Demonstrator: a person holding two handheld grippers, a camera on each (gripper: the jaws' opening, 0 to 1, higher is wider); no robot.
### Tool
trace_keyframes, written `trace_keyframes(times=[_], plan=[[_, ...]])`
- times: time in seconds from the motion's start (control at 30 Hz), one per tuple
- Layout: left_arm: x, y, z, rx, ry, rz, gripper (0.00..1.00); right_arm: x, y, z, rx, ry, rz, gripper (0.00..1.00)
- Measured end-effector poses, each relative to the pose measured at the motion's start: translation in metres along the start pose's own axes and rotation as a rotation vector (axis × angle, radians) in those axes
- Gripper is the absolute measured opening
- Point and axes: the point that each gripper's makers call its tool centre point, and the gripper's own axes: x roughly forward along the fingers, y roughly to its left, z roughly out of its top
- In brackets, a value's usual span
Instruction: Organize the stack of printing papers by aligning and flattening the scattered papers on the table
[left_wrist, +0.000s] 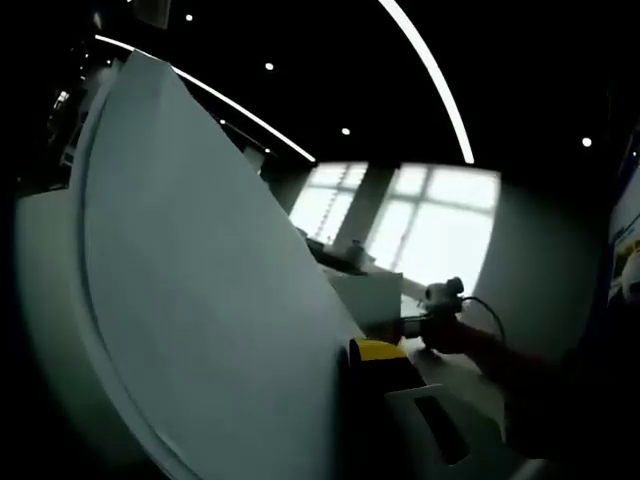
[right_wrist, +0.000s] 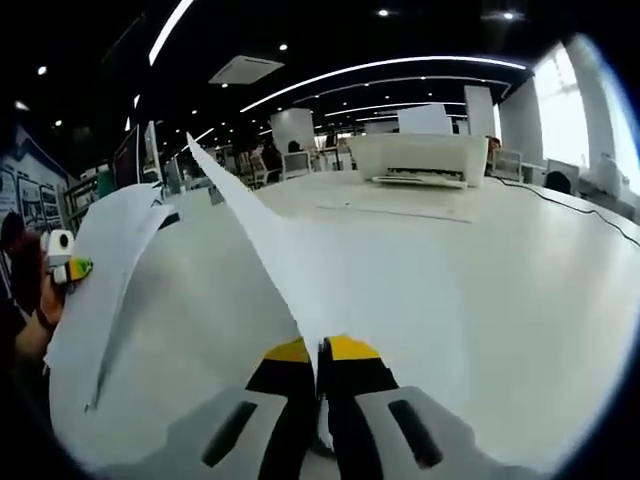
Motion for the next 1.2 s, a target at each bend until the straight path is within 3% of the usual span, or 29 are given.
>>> trace_keyframes(times=[0.37, 0.47, 0.8, 1.17, 1.2], plan=[[0.0, -0.001, -0.001, -0.002, 0.004, 0.003, 0.11, -0.004, 0.003, 0.002, 0.015, 0.008, 0.001, 0.0], [0.0, -0.001, -0.001, -0.002, 0.006, 0.004, 0.11, -0.01, -0.001, 0.008, -0.022, 0.009, -0.027, 0.0], [0.0, 0.0, -0.001, 0.0, 0.007, 0.007, 0.11, -0.049, -0.006, 0.05, -0.188, -0.033, -0.127, 0.0], [-0.001, 0.001, 0.001, -0.012, -0.003, 0.005, 0.11, -0.101, 0.016, 0.103, -0.242, -0.153, -0.133, 0.0], [-0.001, 0.001, 0.001, -0.013, -0.004, 0.004, 0.11, -0.099, 0.004, 0.11, -0.244, -0.16, -0.131, 0.0]])
